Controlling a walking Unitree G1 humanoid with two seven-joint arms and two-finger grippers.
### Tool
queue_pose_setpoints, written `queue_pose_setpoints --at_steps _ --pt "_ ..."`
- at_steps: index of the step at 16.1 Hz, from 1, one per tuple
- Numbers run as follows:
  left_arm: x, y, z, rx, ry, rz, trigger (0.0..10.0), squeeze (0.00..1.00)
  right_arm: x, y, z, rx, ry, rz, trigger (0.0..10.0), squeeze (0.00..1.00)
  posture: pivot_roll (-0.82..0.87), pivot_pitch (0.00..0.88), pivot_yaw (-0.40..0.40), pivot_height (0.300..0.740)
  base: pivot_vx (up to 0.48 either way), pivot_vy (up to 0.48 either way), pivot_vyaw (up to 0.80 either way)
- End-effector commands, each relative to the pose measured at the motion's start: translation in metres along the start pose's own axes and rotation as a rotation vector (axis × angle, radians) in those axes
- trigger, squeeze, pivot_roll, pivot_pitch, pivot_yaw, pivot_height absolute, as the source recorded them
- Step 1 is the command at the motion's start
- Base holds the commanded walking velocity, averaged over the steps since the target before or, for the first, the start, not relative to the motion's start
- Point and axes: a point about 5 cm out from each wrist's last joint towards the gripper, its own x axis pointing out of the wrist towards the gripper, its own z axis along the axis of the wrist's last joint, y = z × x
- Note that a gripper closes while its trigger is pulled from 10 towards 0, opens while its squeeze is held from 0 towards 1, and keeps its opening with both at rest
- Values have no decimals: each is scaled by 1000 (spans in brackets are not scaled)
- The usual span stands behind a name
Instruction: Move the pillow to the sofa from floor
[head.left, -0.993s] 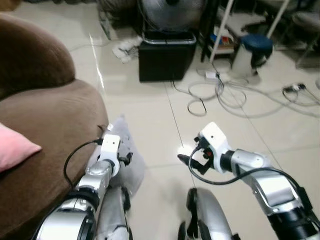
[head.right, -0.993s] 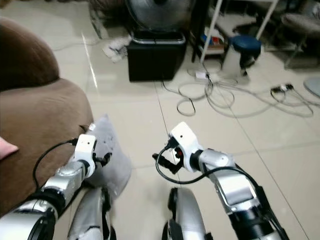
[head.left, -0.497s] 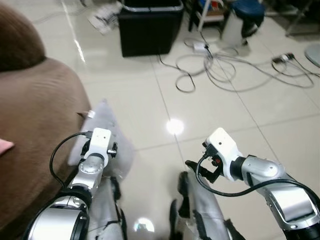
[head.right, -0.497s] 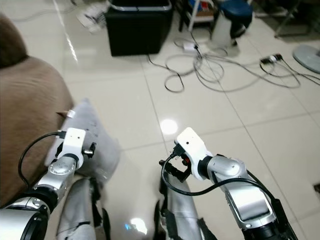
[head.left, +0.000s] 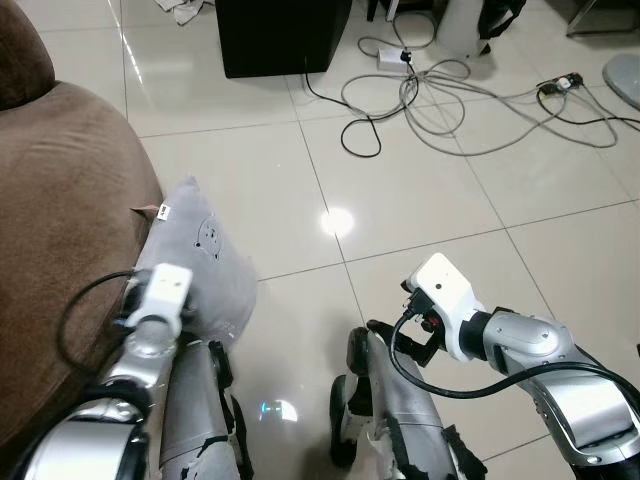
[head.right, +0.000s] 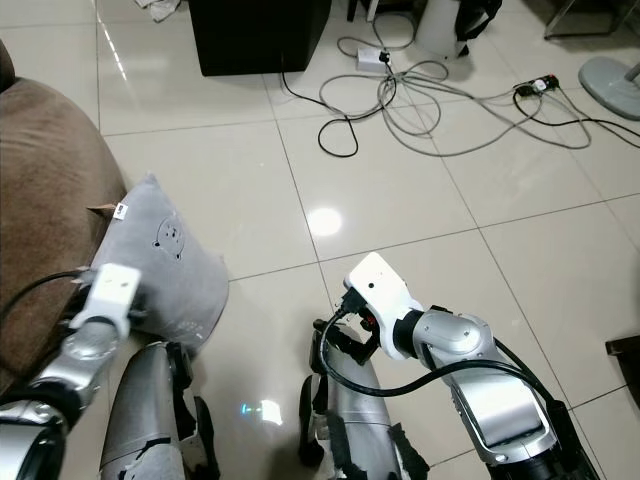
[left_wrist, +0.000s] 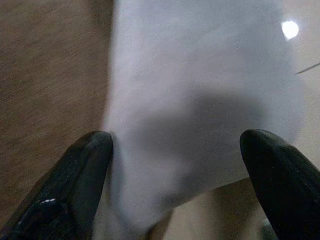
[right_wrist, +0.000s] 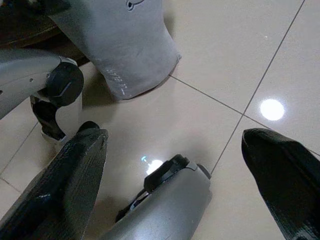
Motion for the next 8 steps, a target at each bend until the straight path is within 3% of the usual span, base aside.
queue_pose_setpoints --at_steps 1,2,4,5,6,7,8 --pt "-3 1 -11 25 32 17 10000 1000 -3 3 -6 9 18 4 10000 0 -220 325 -121 569 0 0 0" --pt "-3 4 -11 43 20 29 10000 1000 -4 4 -7 6 21 6 10000 0 -221 323 -121 569 0 0 0" --pt "-3 2 -15 -27 53 -4 10000 980 -4 6 -8 1 24 16 10000 0 -223 319 -120 569 0 0 0" --pt "-5 -2 -20 -74 75 -36 10000 616 -4 7 -8 -1 23 23 10000 0 -224 317 -120 569 0 0 0" --pt "-6 -5 -23 -115 88 -62 10000 184 -3 8 -8 -4 22 28 10000 0 -228 314 -122 569 0 0 0" --pt "-7 -8 -25 -158 91 -78 10000 0 -4 9 -8 -6 20 33 10000 0 -233 309 -124 569 0 0 0" --pt "-8 -10 -26 -206 94 -91 10000 0 -4 10 -7 -7 17 37 10000 0 -233 308 -124 569 0 0 0"
